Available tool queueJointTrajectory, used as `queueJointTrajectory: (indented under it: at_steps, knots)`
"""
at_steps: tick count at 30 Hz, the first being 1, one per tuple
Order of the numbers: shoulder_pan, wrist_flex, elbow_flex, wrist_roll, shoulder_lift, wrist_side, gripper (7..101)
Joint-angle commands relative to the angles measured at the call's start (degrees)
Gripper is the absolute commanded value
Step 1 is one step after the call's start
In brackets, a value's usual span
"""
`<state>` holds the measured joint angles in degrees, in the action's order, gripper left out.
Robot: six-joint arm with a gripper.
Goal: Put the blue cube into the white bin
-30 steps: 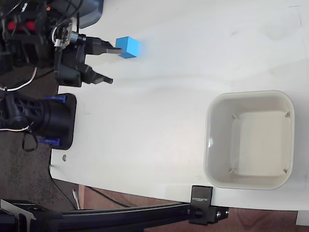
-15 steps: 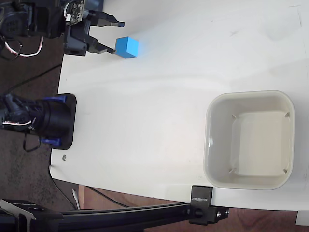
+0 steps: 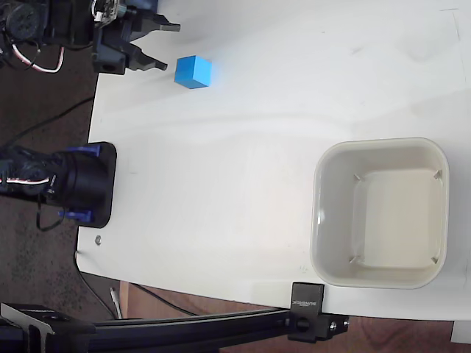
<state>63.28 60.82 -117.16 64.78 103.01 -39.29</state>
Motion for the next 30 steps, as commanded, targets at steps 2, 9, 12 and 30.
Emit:
queueJointTrajectory:
  at_steps: [2,9,12,30]
  knots:
    - [0.18,-2.90,-0.97,-0.44,2.37,-0.18,100.0]
    - [-0.53,-5.01,-4.48,0.18,3.52,1.05,99.7]
    - [-0.62,-5.71,-5.27,0.44,3.60,1.41,99.5]
    - [-2.64,-10.28,-8.44,0.35,3.08,3.25,99.5]
